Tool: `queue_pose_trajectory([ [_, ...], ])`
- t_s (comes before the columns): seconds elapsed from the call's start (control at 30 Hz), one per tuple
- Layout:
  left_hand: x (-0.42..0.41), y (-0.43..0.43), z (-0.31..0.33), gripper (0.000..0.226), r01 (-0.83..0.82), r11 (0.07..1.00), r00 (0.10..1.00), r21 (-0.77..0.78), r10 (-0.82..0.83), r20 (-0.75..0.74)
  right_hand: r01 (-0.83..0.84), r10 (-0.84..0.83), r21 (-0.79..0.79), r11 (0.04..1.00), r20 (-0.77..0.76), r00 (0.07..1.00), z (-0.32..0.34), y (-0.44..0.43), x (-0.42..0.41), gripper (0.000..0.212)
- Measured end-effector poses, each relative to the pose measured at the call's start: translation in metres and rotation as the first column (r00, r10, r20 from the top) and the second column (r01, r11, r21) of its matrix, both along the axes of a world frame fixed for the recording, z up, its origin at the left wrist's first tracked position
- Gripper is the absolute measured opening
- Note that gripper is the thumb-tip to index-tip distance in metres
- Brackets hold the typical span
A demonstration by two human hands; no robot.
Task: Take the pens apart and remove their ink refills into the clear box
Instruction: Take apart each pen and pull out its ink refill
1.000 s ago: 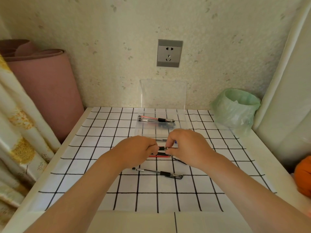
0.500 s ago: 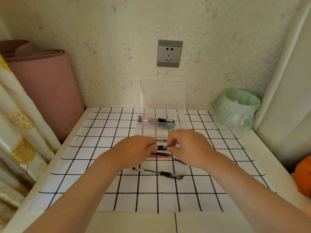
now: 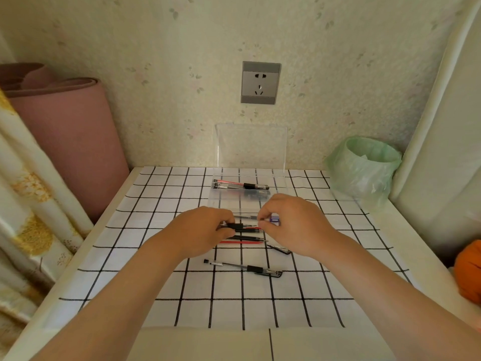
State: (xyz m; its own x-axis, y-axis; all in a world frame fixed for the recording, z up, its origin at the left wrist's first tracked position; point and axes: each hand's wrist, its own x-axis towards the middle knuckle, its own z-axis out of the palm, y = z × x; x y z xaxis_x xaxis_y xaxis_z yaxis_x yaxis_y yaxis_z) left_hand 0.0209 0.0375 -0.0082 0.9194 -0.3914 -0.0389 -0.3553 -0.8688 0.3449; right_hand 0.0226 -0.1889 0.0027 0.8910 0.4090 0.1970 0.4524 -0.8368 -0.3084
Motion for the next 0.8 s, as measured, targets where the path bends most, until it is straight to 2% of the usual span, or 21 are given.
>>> queue_pose_trajectory([
  [0.13,-0.002,-0.006,0.002,0.009,0.039,0.999,0.999,-0.013,-0.039,0.009,-0.076,0.076,-0.034,0.996,-0.021,0.997,-0.003,0.005,-0.003,0.012],
  [0.33,0.0,0.0,0.006,0.01,0.007,1.0,1.0,0.002,-0.007,0.013,-0.015,0.014,-0.025,1.0,-0.026,1.0,-0.001,-0.002,0.0,0.009],
  [0.43,0.003,0.012,0.009,0.014,-0.064,0.992,0.997,0.108,0.059,0.045,0.033,-0.042,-0.098,0.995,-0.095,0.995,-0.001,-0.011,0.004,0.008],
  [0.57,0.01,0.03,0.005,0.014,-0.199,0.95,0.979,0.241,0.202,0.013,0.065,-0.094,-0.161,0.985,-0.182,0.979,-0.001,-0.019,0.006,0.009],
  [0.63,0.012,0.034,0.005,0.016,-0.274,0.918,0.961,0.287,0.268,0.06,0.07,-0.11,-0.195,0.978,-0.205,0.973,-0.001,-0.019,0.006,0.011],
  [0.73,0.009,0.028,0.006,0.017,-0.335,0.914,0.939,0.229,0.303,0.163,0.059,-0.106,-0.214,0.975,-0.213,0.971,-0.003,-0.014,0.004,0.011],
  [0.8,0.003,0.015,0.007,0.018,-0.277,0.958,0.952,0.077,0.263,0.156,0.05,-0.09,-0.191,0.98,-0.207,0.974,-0.003,-0.01,0.003,0.011],
])
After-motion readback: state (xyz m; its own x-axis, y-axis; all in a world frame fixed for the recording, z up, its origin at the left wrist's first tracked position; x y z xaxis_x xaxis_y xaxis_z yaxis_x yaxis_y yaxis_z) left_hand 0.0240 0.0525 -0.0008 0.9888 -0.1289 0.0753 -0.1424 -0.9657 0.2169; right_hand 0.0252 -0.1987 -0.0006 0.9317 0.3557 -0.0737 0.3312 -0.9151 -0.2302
